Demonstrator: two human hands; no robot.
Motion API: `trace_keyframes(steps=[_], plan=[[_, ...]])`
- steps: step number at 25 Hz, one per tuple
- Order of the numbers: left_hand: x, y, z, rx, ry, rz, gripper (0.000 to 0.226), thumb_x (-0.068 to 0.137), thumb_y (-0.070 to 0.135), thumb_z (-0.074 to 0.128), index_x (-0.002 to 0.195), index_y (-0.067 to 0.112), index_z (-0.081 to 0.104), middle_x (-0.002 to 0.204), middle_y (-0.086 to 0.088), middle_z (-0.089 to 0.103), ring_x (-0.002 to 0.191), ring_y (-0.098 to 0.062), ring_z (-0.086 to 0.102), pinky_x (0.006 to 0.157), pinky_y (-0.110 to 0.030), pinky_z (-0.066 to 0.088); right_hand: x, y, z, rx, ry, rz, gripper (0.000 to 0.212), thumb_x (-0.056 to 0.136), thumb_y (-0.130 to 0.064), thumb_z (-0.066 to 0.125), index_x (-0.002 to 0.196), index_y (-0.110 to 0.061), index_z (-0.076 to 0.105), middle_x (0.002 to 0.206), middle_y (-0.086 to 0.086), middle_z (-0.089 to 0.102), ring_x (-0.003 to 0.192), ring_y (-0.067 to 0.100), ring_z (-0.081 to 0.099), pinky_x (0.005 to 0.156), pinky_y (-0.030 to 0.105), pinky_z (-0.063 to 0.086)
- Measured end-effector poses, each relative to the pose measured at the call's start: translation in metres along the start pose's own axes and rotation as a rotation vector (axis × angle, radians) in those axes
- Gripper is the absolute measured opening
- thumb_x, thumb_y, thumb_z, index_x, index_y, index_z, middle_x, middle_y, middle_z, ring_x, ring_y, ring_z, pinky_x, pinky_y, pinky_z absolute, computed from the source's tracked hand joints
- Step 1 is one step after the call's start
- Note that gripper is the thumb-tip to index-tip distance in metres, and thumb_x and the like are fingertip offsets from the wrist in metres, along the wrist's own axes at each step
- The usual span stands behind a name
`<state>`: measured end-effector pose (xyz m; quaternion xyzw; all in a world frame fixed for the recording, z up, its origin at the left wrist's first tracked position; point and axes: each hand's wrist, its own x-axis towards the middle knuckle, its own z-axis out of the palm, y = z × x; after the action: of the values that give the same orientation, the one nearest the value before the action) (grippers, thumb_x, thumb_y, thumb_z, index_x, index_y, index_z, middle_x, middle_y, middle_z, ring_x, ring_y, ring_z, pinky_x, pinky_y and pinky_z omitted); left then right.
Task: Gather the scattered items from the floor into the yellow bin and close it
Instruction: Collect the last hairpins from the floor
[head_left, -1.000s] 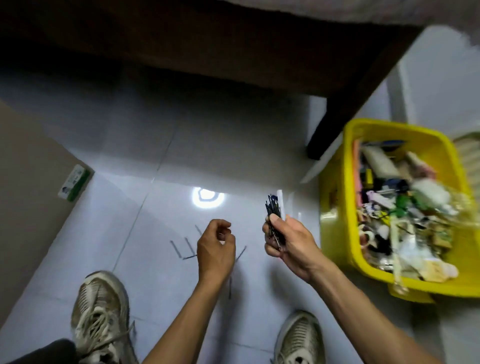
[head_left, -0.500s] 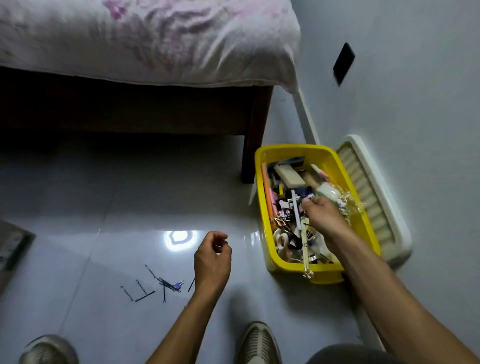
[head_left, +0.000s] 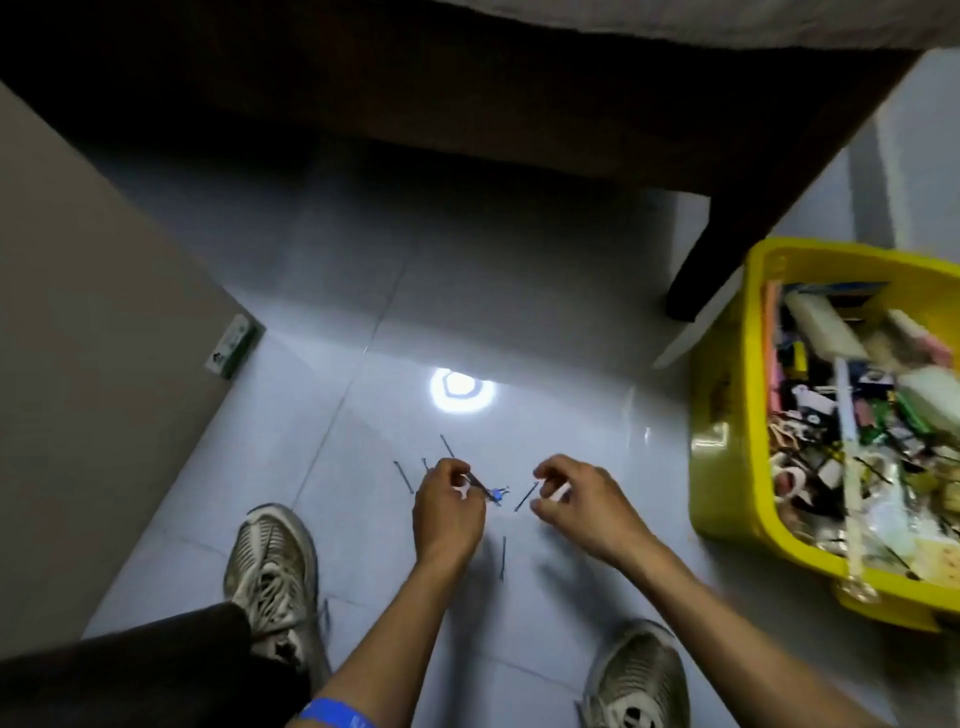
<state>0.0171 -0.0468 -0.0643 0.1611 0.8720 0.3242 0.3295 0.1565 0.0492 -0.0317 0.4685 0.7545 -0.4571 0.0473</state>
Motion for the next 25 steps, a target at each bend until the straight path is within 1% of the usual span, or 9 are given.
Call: trace_keyframes(steps=[3, 5, 7, 12, 15, 17, 20, 23, 25], plan=[[0.036, -0.046, -0.013, 0.188, 0.081, -0.133, 0.049, 0.086, 0.014, 0.059, 0.133, 0.014, 0.046, 0.132, -0.006, 0.046, 0.122, -0.027, 0.045, 0.093, -0.031, 0.041, 0.013, 0.024, 0.063, -0.416, -0.207, 0.138, 0.036, 0.077, -0.047, 0.064, 0.094, -0.017, 0.052, 0.102, 0.003, 0.065, 0.092, 0.026, 0.062, 0.065, 0.03, 0.038], [0.056, -0.063, -0.012, 0.263, 0.103, -0.189, 0.056, 0.087, 0.017, 0.06, 0.138, 0.01, 0.039, 0.138, -0.009, 0.038, 0.128, -0.03, 0.036, 0.097, -0.037, 0.04, 0.019, 0.034, 0.093, -0.467, -0.202, 0.178, 0.035, 0.082, -0.047, 0.06, 0.091, -0.017, 0.044, 0.101, 0.004, 0.063, 0.092, 0.027, 0.061, 0.065, 0.03, 0.035], [0.066, -0.069, -0.005, 0.288, 0.113, -0.1, 0.051, 0.087, 0.014, 0.058, 0.136, 0.011, 0.042, 0.136, -0.008, 0.038, 0.125, -0.027, 0.035, 0.098, -0.036, 0.039, 0.029, 0.034, 0.11, -0.445, -0.145, 0.086, 0.026, 0.089, -0.039, 0.054, 0.096, -0.016, 0.047, 0.101, 0.004, 0.061, 0.091, 0.027, 0.06, 0.067, 0.031, 0.039], [0.061, -0.064, 0.011, 0.266, -0.099, 0.27, 0.035, 0.09, 0.009, 0.055, 0.124, 0.012, 0.057, 0.122, -0.004, 0.051, 0.114, -0.022, 0.045, 0.09, -0.016, 0.031, 0.057, 0.019, 0.107, -0.393, 0.033, -0.178, 0.009, 0.094, -0.017, 0.046, 0.093, -0.015, 0.054, 0.095, 0.005, 0.059, 0.084, 0.029, 0.058, 0.066, 0.038, 0.047], [0.062, -0.071, 0.003, 0.232, -0.033, 0.177, 0.039, 0.089, 0.014, 0.059, 0.128, 0.011, 0.056, 0.125, -0.004, 0.052, 0.117, -0.021, 0.046, 0.091, -0.016, 0.029, 0.055, 0.04, 0.085, -0.285, 0.242, -0.004, 0.012, 0.089, -0.02, 0.054, 0.1, -0.017, 0.054, 0.101, 0.002, 0.058, 0.088, 0.026, 0.055, 0.069, 0.036, 0.046], [0.055, -0.068, 0.006, 0.255, -0.113, 0.196, 0.042, 0.089, 0.013, 0.058, 0.131, 0.01, 0.054, 0.125, -0.006, 0.051, 0.117, -0.022, 0.046, 0.093, -0.017, 0.031, 0.053, 0.048, 0.082, -0.265, 0.222, 0.108, 0.02, 0.088, -0.018, 0.054, 0.108, -0.014, 0.054, 0.106, 0.005, 0.057, 0.095, 0.028, 0.055, 0.076, 0.037, 0.046], [0.042, -0.056, 0.021, 0.228, -0.272, 0.236, 0.04, 0.087, 0.013, 0.059, 0.128, 0.012, 0.057, 0.12, -0.004, 0.054, 0.111, -0.021, 0.053, 0.093, -0.021, 0.039, 0.058, 0.034, 0.098, -0.115, 0.083, -0.057, 0.028, 0.088, -0.006, 0.052, 0.113, -0.012, 0.061, 0.107, 0.007, 0.062, 0.1, 0.027, 0.059, 0.083, 0.033, 0.046], [0.045, -0.054, 0.022, 0.174, -0.129, 0.135, 0.033, 0.087, 0.014, 0.059, 0.12, 0.015, 0.061, 0.111, 0.001, 0.059, 0.1, -0.018, 0.058, 0.082, -0.017, 0.038, 0.076, 0.024, 0.092, -0.007, 0.187, -0.11, 0.027, 0.088, -0.002, 0.054, 0.109, -0.012, 0.066, 0.103, 0.005, 0.068, 0.095, 0.025, 0.063, 0.079, 0.024, 0.043], [0.053, -0.057, 0.018, 0.172, -0.083, 0.096, 0.036, 0.085, 0.017, 0.062, 0.121, 0.016, 0.06, 0.11, 0.0, 0.058, 0.1, -0.019, 0.058, 0.083, -0.019, 0.04, 0.097, 0.022, 0.079, -0.122, 0.182, -0.171, 0.034, 0.088, -0.005, 0.054, 0.122, -0.011, 0.059, 0.114, 0.008, 0.062, 0.102, 0.028, 0.058, 0.085, 0.029, 0.044]])
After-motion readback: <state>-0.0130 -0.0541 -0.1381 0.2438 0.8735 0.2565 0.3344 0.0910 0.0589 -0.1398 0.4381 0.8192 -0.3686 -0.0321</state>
